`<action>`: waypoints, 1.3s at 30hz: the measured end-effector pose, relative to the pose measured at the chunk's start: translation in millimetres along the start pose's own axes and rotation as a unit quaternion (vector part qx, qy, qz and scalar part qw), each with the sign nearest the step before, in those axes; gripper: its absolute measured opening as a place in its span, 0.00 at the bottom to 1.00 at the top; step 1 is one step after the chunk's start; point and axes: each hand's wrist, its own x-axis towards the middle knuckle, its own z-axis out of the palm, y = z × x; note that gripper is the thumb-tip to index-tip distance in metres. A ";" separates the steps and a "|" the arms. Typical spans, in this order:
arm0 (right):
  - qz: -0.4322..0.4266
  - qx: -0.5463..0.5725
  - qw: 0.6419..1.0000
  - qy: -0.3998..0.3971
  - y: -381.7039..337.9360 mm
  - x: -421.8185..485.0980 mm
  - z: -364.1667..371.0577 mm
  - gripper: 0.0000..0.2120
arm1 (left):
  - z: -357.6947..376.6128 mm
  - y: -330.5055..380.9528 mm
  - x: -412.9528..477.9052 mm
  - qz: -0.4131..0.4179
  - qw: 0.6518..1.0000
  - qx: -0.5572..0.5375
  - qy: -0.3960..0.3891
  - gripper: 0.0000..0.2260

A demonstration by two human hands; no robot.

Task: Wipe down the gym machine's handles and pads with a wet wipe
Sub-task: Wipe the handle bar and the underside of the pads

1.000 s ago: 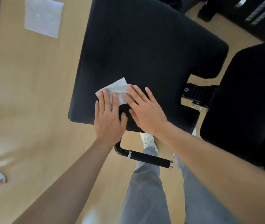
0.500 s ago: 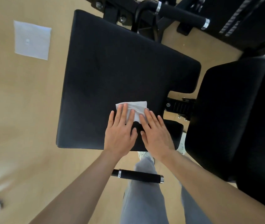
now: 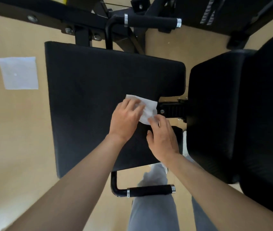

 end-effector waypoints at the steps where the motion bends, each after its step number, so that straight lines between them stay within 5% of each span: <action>1: -0.007 0.003 1.000 -0.017 2.2 -4.3 2.7 0.21 | 3.6 -2.4 2.1 0.032 0.999 -0.007 -0.016 0.14; 5: -0.052 -0.046 0.994 -0.090 10.6 -18.1 11.5 0.28 | 12.7 -15.5 29.1 0.097 0.995 -0.013 -0.032 0.18; 14: -0.012 -0.025 0.999 -0.023 0.5 22.4 1.5 0.31 | 7.1 -33.5 124.9 0.264 0.946 0.076 -0.173 0.24; 20: -0.024 -0.066 0.996 -0.056 4.3 43.6 0.5 0.42 | 16.3 3.4 206.3 0.318 0.911 0.076 -0.250 0.23; 29: -0.025 -0.092 0.994 -0.055 0.5 43.1 2.4 0.44 | 19.7 41.2 266.9 0.286 0.850 -0.006 -0.442 0.21; 39: -0.015 -0.082 0.994 -0.073 -5.0 43.0 0.9 0.44 | 2.3 -24.9 255.7 0.084 0.912 -0.032 -0.400 0.29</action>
